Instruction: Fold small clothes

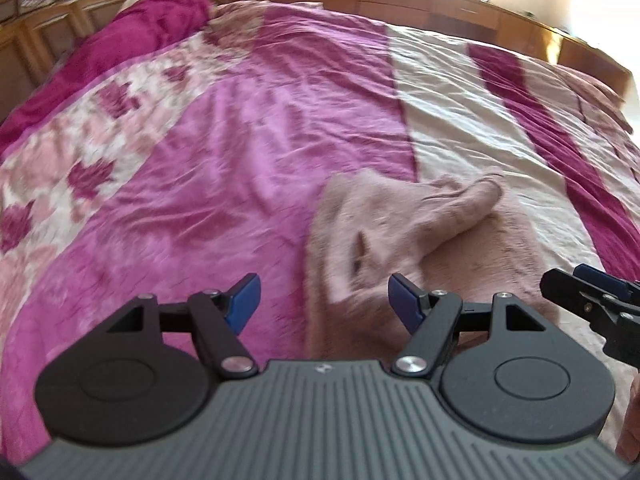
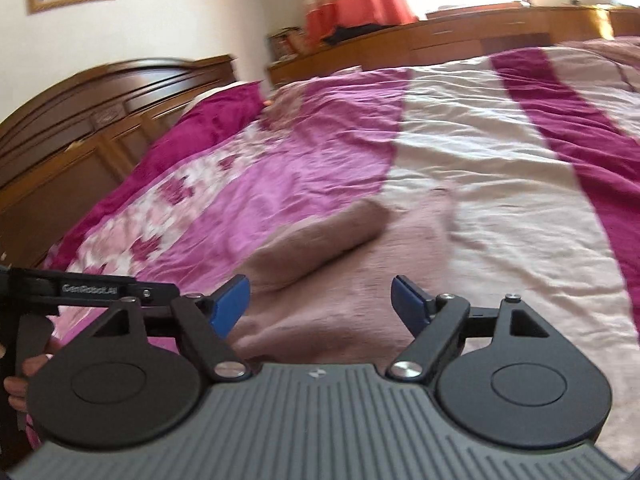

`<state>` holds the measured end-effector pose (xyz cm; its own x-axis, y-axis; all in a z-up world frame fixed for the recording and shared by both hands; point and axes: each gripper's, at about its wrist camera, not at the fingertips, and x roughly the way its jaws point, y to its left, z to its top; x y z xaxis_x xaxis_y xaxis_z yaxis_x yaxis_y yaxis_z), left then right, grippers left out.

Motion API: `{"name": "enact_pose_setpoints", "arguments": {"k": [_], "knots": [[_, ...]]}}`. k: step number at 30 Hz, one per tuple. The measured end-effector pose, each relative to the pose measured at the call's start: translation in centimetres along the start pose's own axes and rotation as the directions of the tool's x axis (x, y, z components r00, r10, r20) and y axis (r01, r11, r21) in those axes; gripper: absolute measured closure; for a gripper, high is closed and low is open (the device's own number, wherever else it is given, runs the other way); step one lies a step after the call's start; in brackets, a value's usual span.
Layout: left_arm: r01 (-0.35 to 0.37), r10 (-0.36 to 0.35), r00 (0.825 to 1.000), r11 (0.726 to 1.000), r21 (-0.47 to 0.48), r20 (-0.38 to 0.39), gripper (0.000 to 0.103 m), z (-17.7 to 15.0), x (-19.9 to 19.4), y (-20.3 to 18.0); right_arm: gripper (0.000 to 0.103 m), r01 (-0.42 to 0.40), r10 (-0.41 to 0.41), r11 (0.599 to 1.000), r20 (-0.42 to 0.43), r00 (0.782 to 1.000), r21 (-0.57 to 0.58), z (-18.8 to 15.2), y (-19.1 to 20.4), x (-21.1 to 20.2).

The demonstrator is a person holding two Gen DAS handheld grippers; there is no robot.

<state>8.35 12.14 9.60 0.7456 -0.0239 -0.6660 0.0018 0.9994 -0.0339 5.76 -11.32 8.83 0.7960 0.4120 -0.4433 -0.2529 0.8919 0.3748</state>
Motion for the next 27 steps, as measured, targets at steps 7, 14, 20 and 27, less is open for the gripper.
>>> {"name": "enact_pose_setpoints", "arguments": {"k": [7, 14, 20, 27], "knots": [[0.066, -0.064, 0.998, 0.994, 0.087, -0.022, 0.031, 1.2, 2.9, -3.6, 0.018, 0.08, -0.08, 0.993, -0.007, 0.997, 0.091, -0.7, -3.2, 0.0], [0.088, -0.088, 0.996, 0.985, 0.148, -0.008, 0.031, 1.2, 5.2, -5.7, 0.017, 0.094, -0.094, 0.985, -0.008, 0.996, 0.147, -1.2, -5.1, 0.0], [0.084, -0.084, 0.996, 0.982, 0.167, -0.008, 0.031, 1.0, 7.1, -6.3, 0.015, 0.095, -0.096, 0.979, -0.004, 0.995, 0.182, -1.3, -5.8, 0.0], [0.085, -0.093, 0.994, 0.986, 0.142, 0.054, 0.032, 1.0, 7.8, -5.9, 0.015, 0.107, -0.107, 0.972, -0.011, 0.994, 0.209, -1.7, -6.5, 0.2]]}}
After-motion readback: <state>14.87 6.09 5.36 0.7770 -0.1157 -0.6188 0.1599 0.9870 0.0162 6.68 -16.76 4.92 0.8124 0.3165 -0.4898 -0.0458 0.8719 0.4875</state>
